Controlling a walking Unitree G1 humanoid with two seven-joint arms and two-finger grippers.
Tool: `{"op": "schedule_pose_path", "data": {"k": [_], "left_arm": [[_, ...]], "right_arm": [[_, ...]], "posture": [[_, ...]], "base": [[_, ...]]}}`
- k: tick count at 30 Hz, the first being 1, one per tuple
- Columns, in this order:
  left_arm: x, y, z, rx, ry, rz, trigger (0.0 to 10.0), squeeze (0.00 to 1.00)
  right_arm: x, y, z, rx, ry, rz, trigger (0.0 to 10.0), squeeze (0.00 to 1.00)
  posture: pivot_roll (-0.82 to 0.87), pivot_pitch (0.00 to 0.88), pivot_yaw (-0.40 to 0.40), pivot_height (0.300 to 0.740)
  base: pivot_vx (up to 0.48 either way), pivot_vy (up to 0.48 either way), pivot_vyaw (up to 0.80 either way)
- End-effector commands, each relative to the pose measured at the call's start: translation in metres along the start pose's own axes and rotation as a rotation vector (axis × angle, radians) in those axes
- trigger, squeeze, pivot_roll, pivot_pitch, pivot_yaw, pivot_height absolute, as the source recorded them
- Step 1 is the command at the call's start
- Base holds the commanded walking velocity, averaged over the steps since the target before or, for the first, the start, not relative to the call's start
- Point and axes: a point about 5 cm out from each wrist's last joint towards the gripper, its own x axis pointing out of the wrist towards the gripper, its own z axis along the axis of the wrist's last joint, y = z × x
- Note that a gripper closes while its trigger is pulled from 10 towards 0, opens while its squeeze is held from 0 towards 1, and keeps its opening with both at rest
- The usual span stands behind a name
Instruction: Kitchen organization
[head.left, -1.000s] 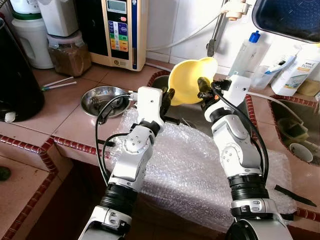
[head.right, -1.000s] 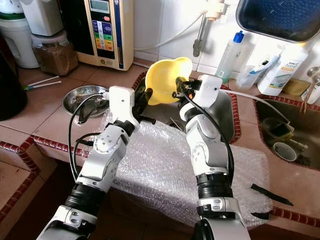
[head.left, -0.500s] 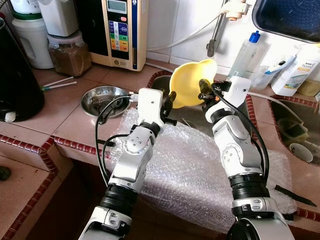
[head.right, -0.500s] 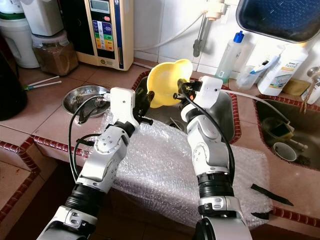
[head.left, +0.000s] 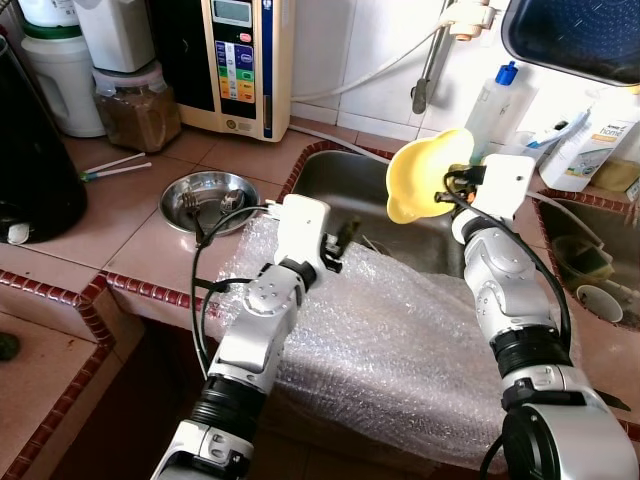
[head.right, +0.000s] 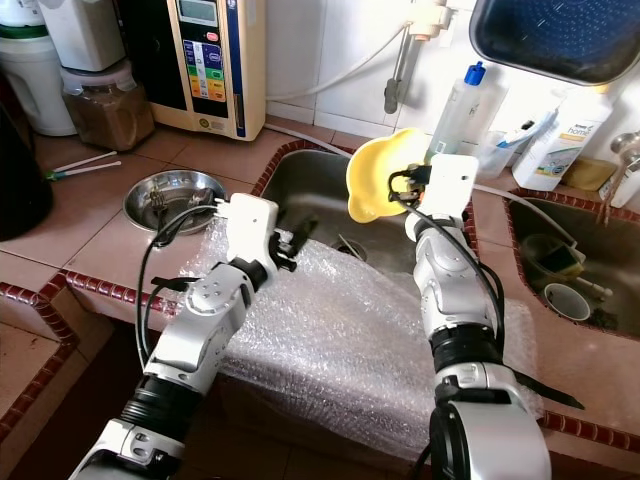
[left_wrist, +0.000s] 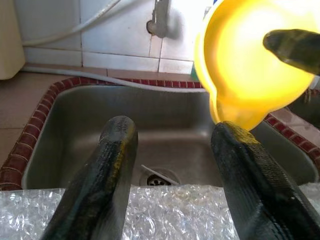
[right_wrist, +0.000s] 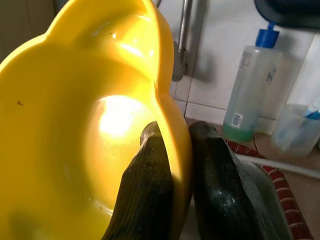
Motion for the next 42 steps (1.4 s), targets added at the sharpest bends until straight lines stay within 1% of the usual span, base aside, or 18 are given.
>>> {"op": "schedule_pose_path", "data": {"k": [1, 2, 4, 5, 8, 9, 11, 12, 13, 18, 19, 21, 22, 23, 24, 34, 39, 42], "left_arm": [[-0.002, -0.004, 0.001, 0.026, 0.004, -0.03, 10.0, 1.0], [-0.003, -0.004, 0.001, 0.033, 0.006, -0.034, 10.0, 1.0], [-0.004, -0.004, 0.0, 0.039, 0.017, -0.048, 10.0, 1.0], [-0.004, -0.004, 0.0, 0.039, 0.017, -0.048, 10.0, 1.0], [-0.007, -0.006, -0.002, 0.059, 0.05, -0.085, 10.0, 1.0], [-0.01, -0.009, -0.005, 0.067, 0.082, -0.119, 10.0, 1.0], [-0.011, -0.01, -0.006, 0.068, 0.094, -0.13, 10.0, 1.0], [-0.013, -0.011, -0.009, 0.074, 0.113, -0.145, 10.0, 1.0], [-0.013, -0.011, -0.009, 0.074, 0.113, -0.145, 10.0, 1.0], [-0.014, -0.012, -0.011, 0.086, 0.13, -0.161, 10.0, 1.0], [-0.014, -0.012, -0.01, 0.087, 0.131, -0.161, 10.0, 1.0], [-0.015, -0.012, -0.009, 0.087, 0.134, -0.161, 10.0, 1.0], [-0.015, -0.012, -0.009, 0.087, 0.135, -0.162, 10.0, 1.0], [-0.015, -0.013, -0.009, 0.087, 0.136, -0.163, 10.0, 1.0], [-0.015, -0.013, -0.009, 0.087, 0.137, -0.163, 10.0, 1.0], [-0.017, -0.018, -0.011, 0.081, 0.156, -0.176, 10.0, 1.0], [-0.016, -0.018, -0.011, 0.084, 0.158, -0.178, 10.0, 1.0], [-0.016, -0.02, -0.012, 0.085, 0.163, -0.183, 10.0, 1.0]], "right_arm": [[0.002, -0.01, 0.001, -0.084, -0.012, -0.013, 0.0, 0.0], [0.001, -0.012, -0.002, -0.102, -0.008, -0.013, 0.0, 0.0], [-0.001, -0.019, -0.012, -0.124, 0.038, -0.027, 0.0, 0.0], [-0.001, -0.019, -0.012, -0.124, 0.038, -0.027, 0.0, 0.0], [-0.004, -0.031, -0.025, -0.129, 0.104, -0.063, 0.0, 0.0], [-0.006, -0.035, -0.03, -0.149, 0.137, -0.083, 0.0, 0.0], [-0.006, -0.037, -0.032, -0.16, 0.15, -0.09, 0.0, 0.0], [-0.008, -0.041, -0.037, -0.183, 0.183, -0.112, 0.0, 0.0], [-0.008, -0.041, -0.037, -0.183, 0.183, -0.112, 0.0, 0.0], [-0.013, -0.047, -0.048, -0.18, 0.258, -0.146, 0.0, 0.0], [-0.014, -0.048, -0.05, -0.179, 0.269, -0.153, 0.4, 0.0], [-0.016, -0.048, -0.055, -0.16, 0.292, -0.158, 4.2, 0.0], [-0.017, -0.049, -0.056, -0.15, 0.3, -0.162, 10.0, 0.23], [-0.017, -0.049, -0.057, -0.145, 0.305, -0.165, 10.0, 0.23], [-0.018, -0.049, -0.058, -0.143, 0.307, -0.166, 10.0, 0.99], [-0.022, -0.045, -0.066, -0.114, 0.334, -0.161, 10.0, 1.0], [-0.022, -0.044, -0.066, -0.075, 0.327, -0.152, 10.0, 1.0], [-0.025, -0.038, -0.074, -0.035, 0.383, -0.1, 10.0, 1.0]], "posture": [[0.09, 0.0, -0.115, 0.74], [0.09, 0.0, -0.115, 0.74], [0.09, 0.0, -0.115, 0.74], [0.09, 0.0, -0.115, 0.74], [0.09, 0.0, -0.115, 0.74], [0.09, 0.0, -0.112, 0.74], [0.09, 0.0, -0.111, 0.74], [0.1, 0.0, -0.108, 0.74], [0.1, 0.0, -0.108, 0.74], [0.1, 0.0, -0.107, 0.74], [0.1, 0.0, -0.107, 0.74], [0.1, 0.0, -0.106, 0.74], [0.1, 0.0, -0.105, 0.74], [0.1, 0.0, -0.105, 0.74], [0.11, 0.0, -0.104, 0.74], [0.11, 0.0, -0.1, 0.74], [0.11, 0.0, -0.098, 0.74], [0.11, 0.0, -0.097, 0.74]], "base": [[0.0, 0.0, 0.0], [0.0, 0.0, 0.0], [0.0, 0.0, 0.0], [0.0, 0.0, 0.0], [0.0, 0.0, 0.0], [0.0, 0.0, 0.0], [0.0, 0.0, 0.0], [0.0, 0.0, 0.0], [0.0, 0.0, 0.0], [0.0, 0.0, 0.0], [0.0, 0.0, 0.0], [0.0, 0.0, 0.0], [0.0, 0.0, 0.0], [0.0, 0.0, 0.0], [0.0, 0.0, 0.0], [0.0, 0.0, 0.0], [0.0, 0.0, 0.0], [0.0, 0.0, 0.0]]}}
